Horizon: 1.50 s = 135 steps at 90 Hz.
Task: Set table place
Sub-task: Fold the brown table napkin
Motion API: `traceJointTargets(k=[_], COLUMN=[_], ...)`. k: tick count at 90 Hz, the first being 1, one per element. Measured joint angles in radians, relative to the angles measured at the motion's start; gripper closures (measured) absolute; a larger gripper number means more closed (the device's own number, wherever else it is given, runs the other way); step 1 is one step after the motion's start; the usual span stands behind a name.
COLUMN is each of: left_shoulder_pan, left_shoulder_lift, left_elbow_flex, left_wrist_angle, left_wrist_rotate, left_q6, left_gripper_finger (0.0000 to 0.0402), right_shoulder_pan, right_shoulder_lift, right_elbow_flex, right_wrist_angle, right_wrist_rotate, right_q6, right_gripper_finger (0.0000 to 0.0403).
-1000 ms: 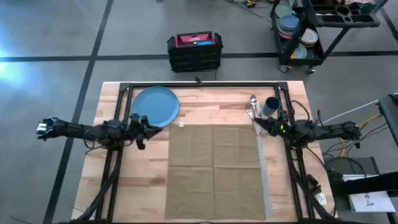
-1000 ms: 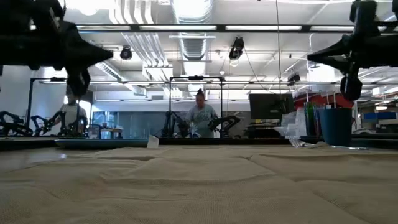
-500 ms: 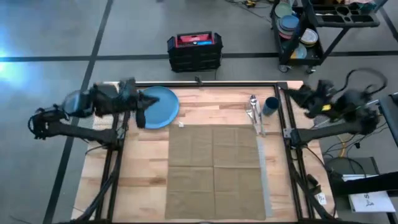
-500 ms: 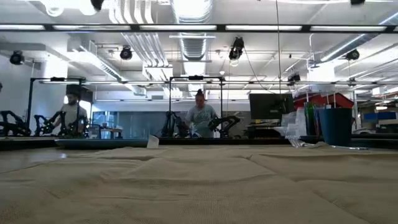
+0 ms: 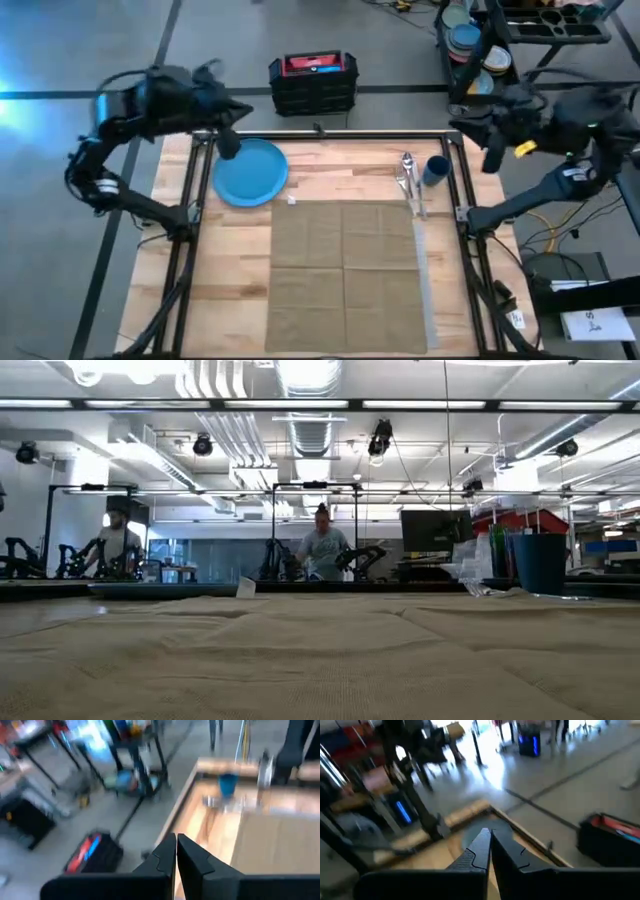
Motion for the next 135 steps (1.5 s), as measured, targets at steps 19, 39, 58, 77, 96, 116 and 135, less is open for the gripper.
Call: traceJointTargets(k=[19,39,58,77,96,116,135], left_shoulder_pan=[-0.001,-0.012,-0.031,-0.031,-0.031,-0.031,-0.031], left_shoulder_lift=[0.158,0.194,0.070,-0.040,-0.059,-0.021,0.036], left_elbow_flex=[-0.048,-0.364,-0.790,-1.094,-1.245,-1.288,-1.290], left_wrist_angle=[-0.180,0.044,0.336,0.617,0.766,0.860,0.938], left_wrist_rotate=[0.064,0.259,0.297,0.303,0.308,0.309,0.309], left_q6=[-0.043,-0.091,-0.181,-0.319,-0.378,-0.397,-0.419], left_gripper_finger=[0.0402,0.0402,0.0402,0.0402,0.0402,0.0402,0.0402], right_shoulder_pan=[-0.012,-0.015,-0.024,-0.024,-0.024,-0.024,-0.024], right_shoulder_lift=[0.155,0.204,0.033,-0.182,-0.289,-0.292,-0.294], right_elbow_flex=[0.069,-0.092,-0.497,-0.921,-1.266,-1.495,-1.564], right_wrist_angle=[-0.228,-0.237,-0.192,0.118,0.362,0.550,0.669], right_wrist_rotate=[-0.002,-0.020,0.025,-0.039,-0.104,-0.167,-0.190], right_q6=[0.079,0.050,0.247,0.365,0.453,0.526,0.500], right_gripper_finger=[0.0403,0.0403,0.0403,0.0403,0.0403,0.0403,0.0403])
